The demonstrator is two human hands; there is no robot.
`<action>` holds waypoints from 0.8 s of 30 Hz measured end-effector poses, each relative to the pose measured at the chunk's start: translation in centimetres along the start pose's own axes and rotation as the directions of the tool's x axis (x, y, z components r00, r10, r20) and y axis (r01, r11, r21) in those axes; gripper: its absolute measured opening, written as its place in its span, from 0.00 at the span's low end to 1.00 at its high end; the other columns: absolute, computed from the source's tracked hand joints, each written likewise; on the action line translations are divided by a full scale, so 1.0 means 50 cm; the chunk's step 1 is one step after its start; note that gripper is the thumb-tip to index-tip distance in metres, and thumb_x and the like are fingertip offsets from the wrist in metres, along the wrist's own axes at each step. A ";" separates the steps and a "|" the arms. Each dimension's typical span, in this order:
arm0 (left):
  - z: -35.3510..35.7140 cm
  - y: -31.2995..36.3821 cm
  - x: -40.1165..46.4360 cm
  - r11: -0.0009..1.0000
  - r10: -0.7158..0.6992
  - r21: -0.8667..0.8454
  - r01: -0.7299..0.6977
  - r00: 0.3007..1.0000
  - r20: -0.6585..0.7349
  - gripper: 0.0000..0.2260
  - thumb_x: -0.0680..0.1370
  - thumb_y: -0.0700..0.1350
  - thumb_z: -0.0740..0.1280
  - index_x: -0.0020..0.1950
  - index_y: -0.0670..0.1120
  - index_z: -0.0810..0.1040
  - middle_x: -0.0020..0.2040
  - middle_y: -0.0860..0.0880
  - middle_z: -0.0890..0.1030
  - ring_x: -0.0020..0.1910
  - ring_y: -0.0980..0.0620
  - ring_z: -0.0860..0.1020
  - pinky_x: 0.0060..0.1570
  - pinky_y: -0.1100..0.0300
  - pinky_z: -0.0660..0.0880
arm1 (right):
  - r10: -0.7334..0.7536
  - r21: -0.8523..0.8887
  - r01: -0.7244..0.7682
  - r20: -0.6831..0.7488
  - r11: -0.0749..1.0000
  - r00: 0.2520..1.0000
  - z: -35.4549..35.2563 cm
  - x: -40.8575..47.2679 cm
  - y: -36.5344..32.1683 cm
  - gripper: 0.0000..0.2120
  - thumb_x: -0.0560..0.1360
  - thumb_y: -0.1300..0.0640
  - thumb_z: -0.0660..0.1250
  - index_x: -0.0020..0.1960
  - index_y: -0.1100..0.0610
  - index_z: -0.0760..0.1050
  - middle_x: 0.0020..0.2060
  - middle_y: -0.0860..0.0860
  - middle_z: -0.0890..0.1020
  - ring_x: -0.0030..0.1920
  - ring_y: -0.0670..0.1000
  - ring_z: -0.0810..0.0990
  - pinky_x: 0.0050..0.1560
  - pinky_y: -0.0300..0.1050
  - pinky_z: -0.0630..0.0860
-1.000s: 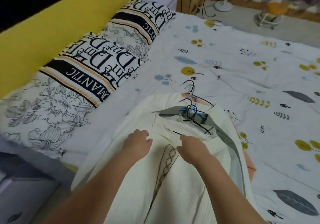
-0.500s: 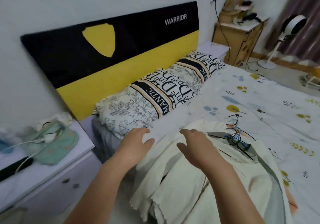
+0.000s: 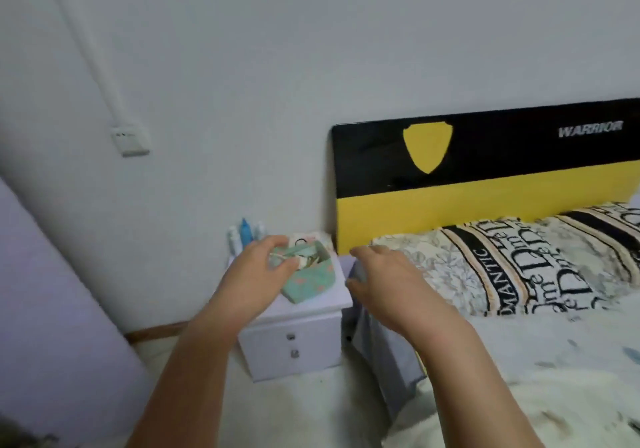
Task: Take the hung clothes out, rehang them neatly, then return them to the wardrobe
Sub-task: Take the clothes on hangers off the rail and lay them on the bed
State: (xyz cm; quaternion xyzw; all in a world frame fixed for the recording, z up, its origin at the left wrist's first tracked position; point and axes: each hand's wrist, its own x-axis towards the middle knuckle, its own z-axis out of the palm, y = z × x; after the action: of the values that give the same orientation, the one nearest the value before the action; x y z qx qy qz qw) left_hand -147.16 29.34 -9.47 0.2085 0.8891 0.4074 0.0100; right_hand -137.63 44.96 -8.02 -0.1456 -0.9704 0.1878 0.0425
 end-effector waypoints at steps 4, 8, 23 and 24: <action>-0.091 -0.047 -0.047 0.990 -0.138 0.015 0.142 0.975 -0.176 0.18 0.77 0.48 0.65 0.66 0.49 0.71 0.67 0.48 0.72 0.65 0.49 0.69 0.62 0.58 0.65 | -0.218 -0.025 0.220 0.047 0.975 0.975 0.014 0.031 -0.099 0.22 0.78 0.49 0.59 0.71 0.52 0.62 0.67 0.53 0.68 0.68 0.56 0.64 0.66 0.51 0.65; -0.166 -0.093 -0.124 0.960 -0.261 0.014 0.279 0.911 -0.320 0.19 0.78 0.49 0.63 0.68 0.49 0.69 0.68 0.48 0.70 0.66 0.50 0.68 0.61 0.59 0.65 | -0.394 -0.016 0.399 0.139 0.917 0.909 0.034 0.032 -0.188 0.23 0.79 0.50 0.58 0.72 0.51 0.61 0.69 0.53 0.67 0.68 0.56 0.63 0.66 0.52 0.65; -0.460 -0.244 -0.461 0.700 -0.532 0.055 0.712 0.571 -0.625 0.26 0.77 0.53 0.64 0.73 0.51 0.61 0.72 0.49 0.63 0.68 0.49 0.66 0.64 0.56 0.65 | -0.747 0.036 0.790 0.355 0.612 0.562 0.169 -0.050 -0.552 0.23 0.79 0.49 0.57 0.72 0.52 0.58 0.69 0.51 0.66 0.69 0.55 0.63 0.68 0.53 0.64; -0.486 -0.256 -0.477 0.685 -0.538 0.055 0.726 0.555 -0.634 0.27 0.77 0.53 0.64 0.73 0.50 0.60 0.73 0.48 0.63 0.69 0.49 0.65 0.65 0.56 0.65 | -0.763 0.036 0.807 0.354 0.590 0.541 0.177 -0.055 -0.584 0.23 0.79 0.49 0.57 0.72 0.52 0.58 0.69 0.52 0.65 0.69 0.55 0.63 0.68 0.52 0.64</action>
State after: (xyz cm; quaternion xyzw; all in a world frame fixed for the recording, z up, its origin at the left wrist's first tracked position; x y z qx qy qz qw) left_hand -134.60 -4.64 -6.18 -0.2632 0.9145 0.2724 -0.1419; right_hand -144.03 15.11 -5.28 0.3364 -0.9343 0.1063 -0.0520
